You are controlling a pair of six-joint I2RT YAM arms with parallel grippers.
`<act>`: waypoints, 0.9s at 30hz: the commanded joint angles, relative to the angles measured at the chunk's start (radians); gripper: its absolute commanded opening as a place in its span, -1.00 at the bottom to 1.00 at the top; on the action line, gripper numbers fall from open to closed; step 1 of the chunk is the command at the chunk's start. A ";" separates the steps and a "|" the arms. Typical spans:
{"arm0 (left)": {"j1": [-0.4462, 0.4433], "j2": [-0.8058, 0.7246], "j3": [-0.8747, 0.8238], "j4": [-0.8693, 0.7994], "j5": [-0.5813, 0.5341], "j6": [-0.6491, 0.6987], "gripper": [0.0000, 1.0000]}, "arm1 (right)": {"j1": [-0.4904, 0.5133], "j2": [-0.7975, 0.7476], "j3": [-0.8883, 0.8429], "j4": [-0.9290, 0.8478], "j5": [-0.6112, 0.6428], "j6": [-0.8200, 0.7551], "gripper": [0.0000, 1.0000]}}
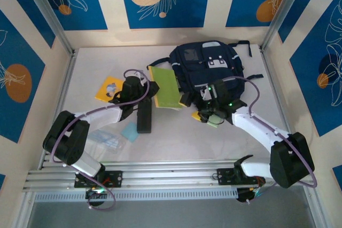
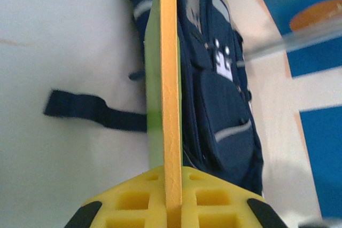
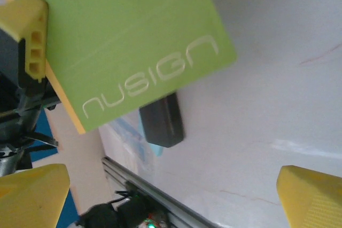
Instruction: Pack books, pencil case, and school supplies into a backpack
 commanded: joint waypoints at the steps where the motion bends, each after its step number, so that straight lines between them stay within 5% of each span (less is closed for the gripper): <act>1: -0.001 -0.021 0.033 0.061 -0.118 -0.051 -1.00 | 0.077 0.019 -0.052 0.301 0.142 0.269 0.99; 10: -0.052 -0.026 -0.033 0.239 -0.231 -0.163 -1.00 | 0.181 0.253 -0.012 0.693 0.159 0.524 0.99; 17: -0.083 -0.033 -0.097 0.318 -0.257 -0.245 -1.00 | 0.174 0.313 -0.005 0.858 0.254 0.534 0.90; 19: -0.088 -0.038 -0.113 0.337 -0.261 -0.265 -1.00 | 0.166 0.329 0.009 0.859 0.254 0.528 0.70; 24: -0.098 -0.058 -0.128 0.328 -0.262 -0.280 -1.00 | 0.151 0.359 0.008 0.892 0.257 0.538 -0.32; 27: -0.102 -0.067 -0.132 0.318 -0.263 -0.276 -1.00 | 0.143 0.352 0.000 0.899 0.266 0.522 -0.69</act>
